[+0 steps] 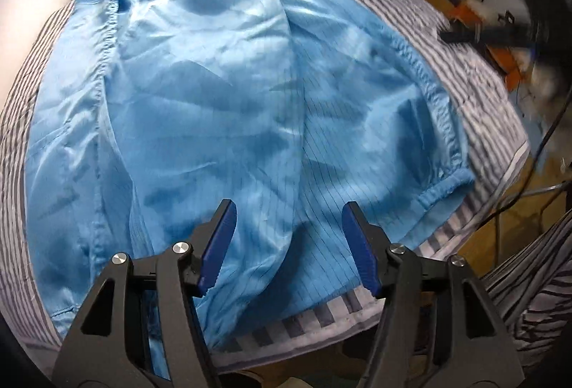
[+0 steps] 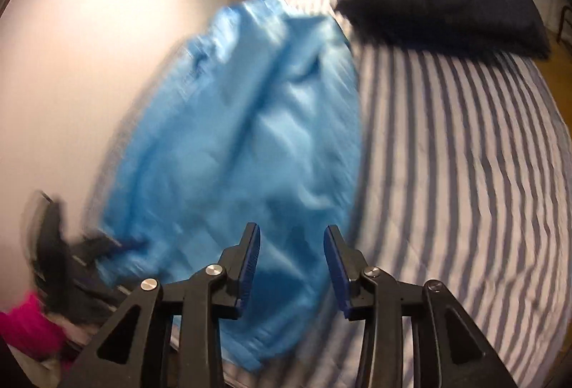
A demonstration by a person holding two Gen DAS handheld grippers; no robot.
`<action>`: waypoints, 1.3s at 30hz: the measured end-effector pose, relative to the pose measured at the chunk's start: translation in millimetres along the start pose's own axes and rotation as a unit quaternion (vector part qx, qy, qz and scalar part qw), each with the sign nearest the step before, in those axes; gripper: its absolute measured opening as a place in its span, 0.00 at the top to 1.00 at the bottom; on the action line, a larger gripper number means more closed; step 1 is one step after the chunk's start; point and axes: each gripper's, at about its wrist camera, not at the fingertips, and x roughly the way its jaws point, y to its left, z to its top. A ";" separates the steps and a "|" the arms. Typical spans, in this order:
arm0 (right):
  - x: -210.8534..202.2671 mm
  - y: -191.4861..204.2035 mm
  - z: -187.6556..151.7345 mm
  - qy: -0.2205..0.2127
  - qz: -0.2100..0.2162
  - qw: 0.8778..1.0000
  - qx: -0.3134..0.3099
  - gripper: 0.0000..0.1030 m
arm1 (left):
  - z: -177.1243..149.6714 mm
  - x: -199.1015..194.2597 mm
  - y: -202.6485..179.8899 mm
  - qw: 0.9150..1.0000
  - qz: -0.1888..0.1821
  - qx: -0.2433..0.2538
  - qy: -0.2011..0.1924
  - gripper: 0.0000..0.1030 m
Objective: Fold large clothes
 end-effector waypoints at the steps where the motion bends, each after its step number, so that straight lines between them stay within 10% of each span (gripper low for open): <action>1: 0.5 1.6 7.6 -0.005 0.011 1.000 0.007 0.61 | -0.5 2.8 -3.1 1.000 0.006 0.008 0.001 0.39; 7: 36.7 8.3 70.7 -0.014 0.060 0.997 0.039 0.60 | -7.0 17.7 -2.8 0.999 0.038 0.025 0.013 0.40; 12: 89.1 -12.4 115.4 -0.007 0.067 0.993 0.099 0.60 | -4.4 13.1 9.4 0.999 0.036 0.004 0.003 0.92; 20: 160.2 -25.3 156.4 0.008 0.043 0.991 0.130 0.61 | 1.6 -10.8 39.0 0.998 -0.026 -0.060 -0.017 0.97; 25: 187.4 -25.0 171.5 0.009 0.032 0.991 0.128 1.00 | 0.8 -28.0 46.0 0.994 -0.062 -0.082 -0.025 0.98; 39: 110.3 0.3 235.9 -0.092 -0.095 0.991 0.005 1.00 | 33.8 -11.2 -26.9 0.981 -0.185 -0.051 -0.010 0.98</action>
